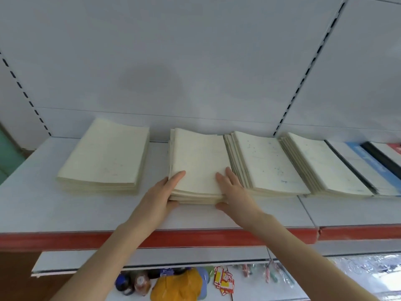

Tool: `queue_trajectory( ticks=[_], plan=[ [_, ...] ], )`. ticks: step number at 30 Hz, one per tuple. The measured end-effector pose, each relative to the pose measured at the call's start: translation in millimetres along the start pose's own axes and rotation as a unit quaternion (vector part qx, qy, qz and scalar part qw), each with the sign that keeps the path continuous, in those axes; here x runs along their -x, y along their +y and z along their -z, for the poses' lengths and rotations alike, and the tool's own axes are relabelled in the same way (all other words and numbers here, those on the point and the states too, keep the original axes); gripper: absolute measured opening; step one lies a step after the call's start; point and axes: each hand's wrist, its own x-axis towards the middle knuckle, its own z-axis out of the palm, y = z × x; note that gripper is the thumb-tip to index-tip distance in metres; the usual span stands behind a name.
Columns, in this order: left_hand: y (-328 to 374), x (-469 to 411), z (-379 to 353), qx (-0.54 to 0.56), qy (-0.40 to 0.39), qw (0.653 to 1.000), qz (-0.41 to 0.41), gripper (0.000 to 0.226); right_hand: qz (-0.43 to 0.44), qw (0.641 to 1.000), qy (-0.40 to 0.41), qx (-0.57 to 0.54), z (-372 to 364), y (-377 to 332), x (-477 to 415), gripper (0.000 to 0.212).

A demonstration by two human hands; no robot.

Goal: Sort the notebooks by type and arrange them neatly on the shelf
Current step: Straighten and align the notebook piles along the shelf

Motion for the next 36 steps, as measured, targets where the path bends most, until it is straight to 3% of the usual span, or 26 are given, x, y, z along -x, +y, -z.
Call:
queue_trajectory(
  ticks=[8,21,36],
  plan=[
    [0.5,2.8,-4.7,0.029,0.032,0.999,-0.010,0.073,-0.015,0.996,0.049,-0.078,-13.9,5.5,-1.5,0.073],
    [-7.9,-0.2,0.4,0.003,0.046,0.999,0.006,0.069,0.004,1.000,0.025,-0.004,-6.9,-6.7,-13.4,0.065],
    [-6.9,-7.1,1.4,-0.045,0.053,0.997,0.018,0.069,0.010,0.997,0.009,0.082,-4.1,-7.0,-27.0,0.075]
  ],
)
